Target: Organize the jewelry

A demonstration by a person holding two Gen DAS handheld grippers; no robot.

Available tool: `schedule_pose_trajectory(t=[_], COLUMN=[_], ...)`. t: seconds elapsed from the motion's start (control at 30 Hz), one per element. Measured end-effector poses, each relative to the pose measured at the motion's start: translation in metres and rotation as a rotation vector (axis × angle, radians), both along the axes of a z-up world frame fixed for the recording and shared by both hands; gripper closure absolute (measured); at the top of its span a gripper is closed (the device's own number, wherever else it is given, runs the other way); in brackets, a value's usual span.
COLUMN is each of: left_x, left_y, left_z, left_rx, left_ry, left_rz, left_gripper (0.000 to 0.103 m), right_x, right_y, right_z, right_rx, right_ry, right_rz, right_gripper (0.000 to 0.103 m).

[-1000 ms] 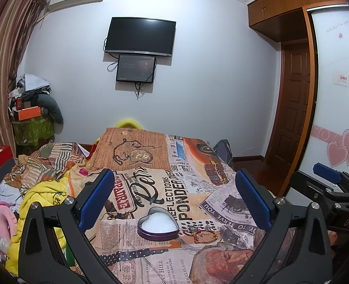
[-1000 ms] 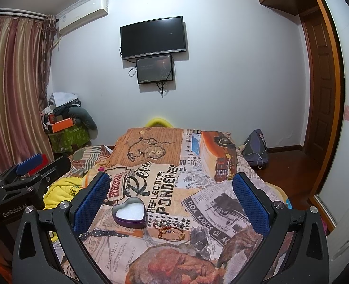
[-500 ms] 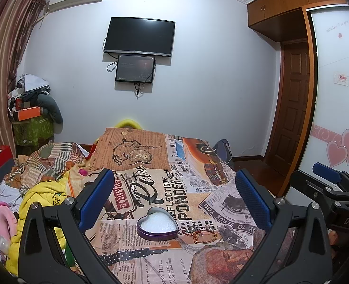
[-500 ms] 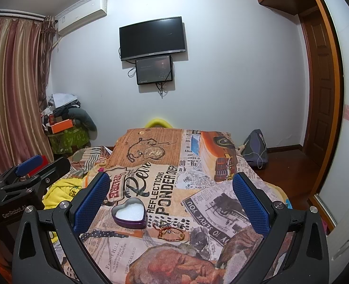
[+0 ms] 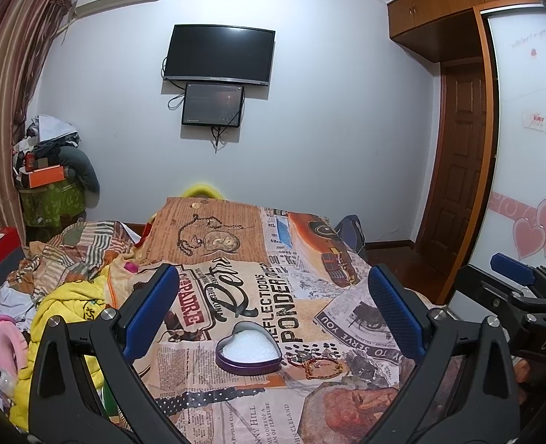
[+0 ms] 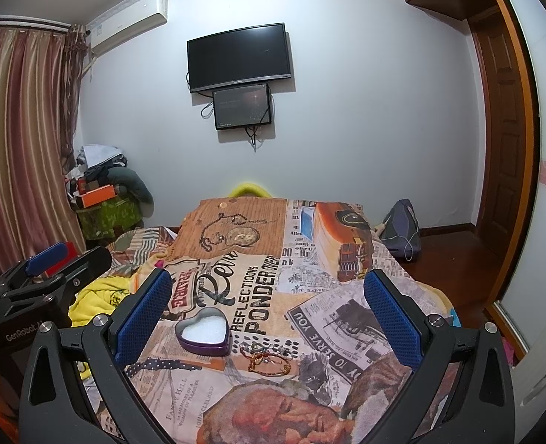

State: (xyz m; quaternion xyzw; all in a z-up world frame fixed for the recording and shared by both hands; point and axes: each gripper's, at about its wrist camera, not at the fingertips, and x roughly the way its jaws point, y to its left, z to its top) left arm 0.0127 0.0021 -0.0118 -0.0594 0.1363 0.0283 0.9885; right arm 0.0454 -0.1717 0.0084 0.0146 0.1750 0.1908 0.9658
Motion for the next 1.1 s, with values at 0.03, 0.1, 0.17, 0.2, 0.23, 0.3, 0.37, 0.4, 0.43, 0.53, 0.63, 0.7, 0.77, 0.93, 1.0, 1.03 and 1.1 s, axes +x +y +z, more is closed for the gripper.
schedule_pose_trajectory(t=[0.03, 0.1, 0.17, 0.2, 0.23, 0.3, 0.37, 0.4, 0.43, 0.53, 0.63, 0.7, 0.77, 0.93, 1.0, 1.03, 1.1], left_x=[0.001, 0.003, 0.007, 0.010, 0.013, 0.019, 0.028, 0.032, 0.037, 0.054, 0.070, 0.083, 0.092, 0.109, 0.118, 0.122, 0.129], left_y=[0.000, 0.000, 0.000, 0.000, -0.001, 0.000, 0.000, 0.001, 0.001, -0.002, -0.008, -0.012, -0.017, -0.027, -0.030, -0.031, -0.031], left_z=[-0.001, -0.003, -0.005, -0.006, -0.008, -0.013, -0.020, -0.024, -0.029, -0.048, -0.068, -0.086, -0.101, -0.133, -0.148, -0.155, -0.167], left_rx=[0.000, 0.002, 0.005, 0.006, 0.007, 0.007, 0.003, 0.002, 0.001, 0.012, 0.029, 0.037, 0.034, 0.034, 0.025, 0.016, -0.003], left_ry=[0.003, 0.010, 0.020, 0.027, 0.034, 0.054, 0.082, 0.099, 0.118, 0.192, 0.264, 0.327, 0.377, 0.483, 0.541, 0.567, 0.604], left_rz=[0.001, 0.001, 0.002, 0.002, 0.002, -0.003, -0.011, -0.015, -0.019, -0.026, -0.036, -0.058, -0.077, -0.123, -0.139, -0.149, -0.164], left_gripper=[0.001, 0.001, 0.001, 0.001, 0.001, 0.001, 0.001, 0.001, 0.001, 0.001, 0.001, 0.001, 0.001, 0.008, 0.016, 0.019, 0.026], right_x=[0.001, 0.003, 0.007, 0.009, 0.011, 0.018, 0.025, 0.031, 0.034, 0.051, 0.066, 0.074, 0.080, 0.092, 0.100, 0.103, 0.108], right_y=[0.000, 0.000, -0.002, -0.001, -0.001, -0.002, -0.003, -0.004, -0.005, -0.010, -0.019, -0.023, -0.026, -0.026, -0.025, -0.025, -0.024], right_z=[-0.001, -0.003, -0.006, -0.008, -0.010, -0.016, -0.025, -0.031, -0.036, -0.057, -0.077, -0.089, -0.098, -0.120, -0.130, -0.134, -0.142], right_rx=[0.001, 0.003, 0.003, 0.002, 0.000, -0.006, -0.016, -0.028, -0.037, -0.072, -0.086, -0.080, -0.080, -0.103, -0.111, -0.112, -0.105], right_ry=[0.002, 0.009, 0.020, 0.027, 0.035, 0.059, 0.084, 0.102, 0.115, 0.177, 0.252, 0.303, 0.340, 0.411, 0.442, 0.458, 0.486], right_rz=[0.000, 0.000, -0.002, -0.004, -0.006, -0.013, -0.023, -0.032, -0.038, -0.062, -0.075, -0.073, -0.064, -0.026, 0.002, 0.014, 0.040], right_gripper=[0.000, 0.000, 0.000, 0.000, 0.000, 0.000, 0.000, 0.000, 0.000, 0.000, 0.000, 0.000, 0.000, 0.005, 0.010, 0.013, 0.020])
